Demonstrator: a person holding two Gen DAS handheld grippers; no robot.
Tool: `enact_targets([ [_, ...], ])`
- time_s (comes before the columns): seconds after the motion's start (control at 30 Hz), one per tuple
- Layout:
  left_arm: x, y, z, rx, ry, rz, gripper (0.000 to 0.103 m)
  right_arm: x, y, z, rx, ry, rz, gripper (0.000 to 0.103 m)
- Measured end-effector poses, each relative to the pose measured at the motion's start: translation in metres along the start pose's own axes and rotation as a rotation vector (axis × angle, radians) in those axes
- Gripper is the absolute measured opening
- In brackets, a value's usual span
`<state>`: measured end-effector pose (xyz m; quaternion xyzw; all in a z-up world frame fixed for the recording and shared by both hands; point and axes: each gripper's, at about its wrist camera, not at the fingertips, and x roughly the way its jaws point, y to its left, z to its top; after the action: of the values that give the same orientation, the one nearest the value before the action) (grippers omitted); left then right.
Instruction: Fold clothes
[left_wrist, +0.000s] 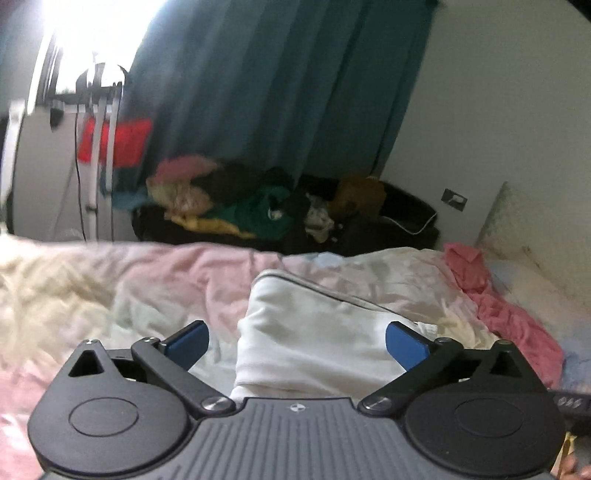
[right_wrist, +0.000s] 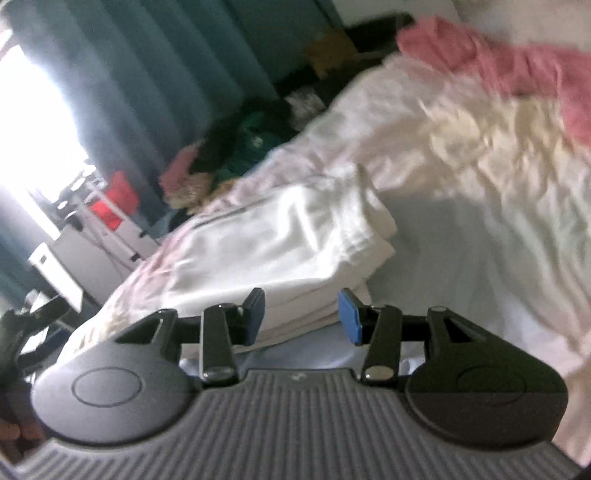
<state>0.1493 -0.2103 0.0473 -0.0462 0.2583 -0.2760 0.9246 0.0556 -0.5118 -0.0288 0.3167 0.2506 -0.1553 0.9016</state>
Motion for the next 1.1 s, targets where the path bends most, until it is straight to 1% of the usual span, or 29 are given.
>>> enact_targets([
  [0.1,-0.040,-0.022,0.000,0.051,-0.023,0.008,0.103,-0.036,0.020,0.001,-0.072,-0.029,0.024,0.049],
  [0.17,-0.068,-0.037,-0.002,0.092,-0.045,0.012,0.103,-0.064,0.036,-0.002,-0.127,-0.048,0.045,0.064],
  [0.2,-0.079,-0.042,-0.003,0.109,-0.059,0.017,0.103,-0.079,0.044,-0.003,-0.155,-0.066,0.059,0.081],
  [0.23,-0.092,-0.048,-0.005,0.123,-0.073,0.024,0.103,-0.093,0.051,-0.006,-0.184,-0.098,0.071,0.094],
  [0.3,-0.115,-0.057,-0.009,0.128,-0.091,0.021,0.103,-0.120,0.064,-0.013,-0.246,-0.169,0.081,0.103],
  [0.37,-0.134,-0.060,-0.015,0.117,-0.098,0.016,0.103,-0.142,0.075,-0.023,-0.295,-0.211,0.097,0.103],
  [0.47,-0.163,-0.064,-0.025,0.120,-0.107,0.006,0.103,-0.165,0.085,-0.038,-0.324,-0.245,0.125,0.103],
  [0.53,-0.185,-0.066,-0.034,0.130,-0.126,0.002,0.103,-0.174,0.088,-0.050,-0.326,-0.261,0.132,0.103],
  [0.6,-0.204,-0.065,-0.044,0.129,-0.146,0.000,0.103,-0.176,0.087,-0.062,-0.320,-0.272,0.129,0.103],
  [0.7,-0.223,-0.060,-0.061,0.133,-0.167,0.004,0.103,-0.171,0.087,-0.081,-0.325,-0.289,0.109,0.103],
  [0.77,-0.233,-0.054,-0.071,0.120,-0.195,0.002,0.103,-0.165,0.085,-0.092,-0.325,-0.296,0.099,0.103],
  [0.9,-0.233,-0.050,-0.080,0.150,-0.211,0.039,0.103,-0.150,0.081,-0.111,-0.310,-0.334,0.099,0.103],
  [0.97,-0.233,-0.049,-0.084,0.165,-0.219,0.059,0.103,-0.140,0.084,-0.114,-0.324,-0.328,0.075,0.103],
  [1.0,-0.232,-0.048,-0.086,0.173,-0.223,0.068,0.103,-0.136,0.085,-0.115,-0.329,-0.322,0.075,0.103],
  [1.1,-0.228,-0.042,-0.090,0.175,-0.226,0.085,0.103,-0.131,0.087,-0.117,-0.341,-0.305,0.166,0.103],
])
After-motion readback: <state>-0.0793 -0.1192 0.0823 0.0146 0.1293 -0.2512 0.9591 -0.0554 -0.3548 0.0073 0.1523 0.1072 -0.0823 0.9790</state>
